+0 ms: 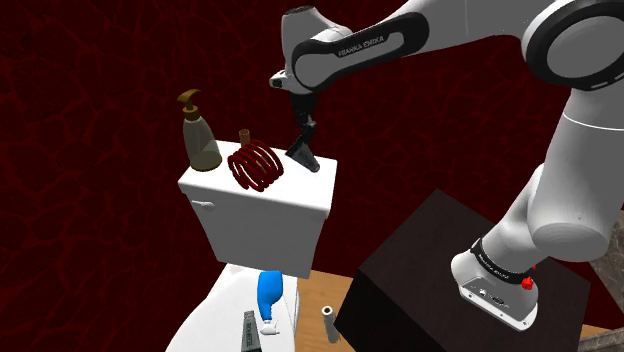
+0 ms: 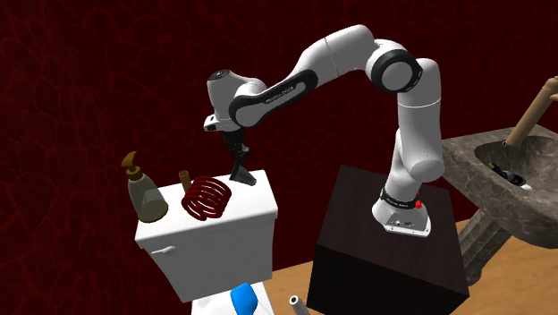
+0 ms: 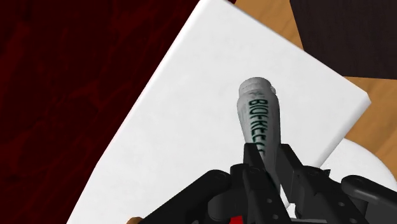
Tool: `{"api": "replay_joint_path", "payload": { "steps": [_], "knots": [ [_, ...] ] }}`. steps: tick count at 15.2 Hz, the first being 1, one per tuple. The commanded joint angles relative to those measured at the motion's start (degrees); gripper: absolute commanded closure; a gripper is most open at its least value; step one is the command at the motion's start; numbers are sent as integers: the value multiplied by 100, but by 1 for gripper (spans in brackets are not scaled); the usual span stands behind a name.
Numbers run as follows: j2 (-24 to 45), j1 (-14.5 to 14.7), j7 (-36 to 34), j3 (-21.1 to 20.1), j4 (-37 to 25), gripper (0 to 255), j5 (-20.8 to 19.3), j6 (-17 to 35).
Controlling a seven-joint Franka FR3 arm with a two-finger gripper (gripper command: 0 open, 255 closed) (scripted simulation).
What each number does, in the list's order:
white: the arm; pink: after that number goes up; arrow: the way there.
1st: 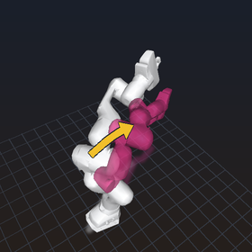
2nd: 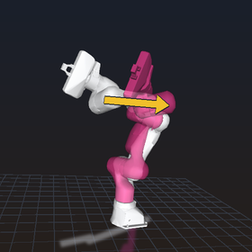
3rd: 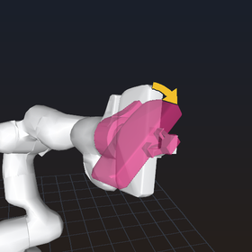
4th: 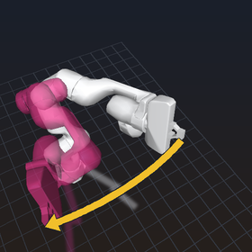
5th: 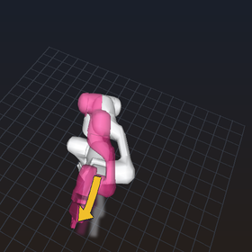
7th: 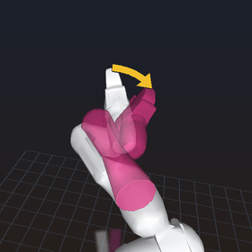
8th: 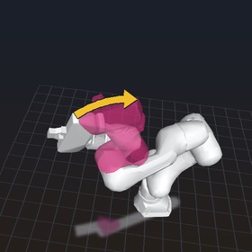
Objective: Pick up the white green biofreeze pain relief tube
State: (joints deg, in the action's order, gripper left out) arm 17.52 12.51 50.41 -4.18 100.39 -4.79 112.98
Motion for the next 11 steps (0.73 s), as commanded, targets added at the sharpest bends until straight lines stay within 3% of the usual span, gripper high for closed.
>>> {"api": "replay_joint_path", "payload": {
  "steps": [1, 11],
  "knots": [
    [-53, 1, 9, -3, -87, 255, 8, -141],
    [-213, 2, 49, -11, -498, 255, 35, -711]
  ]
}}
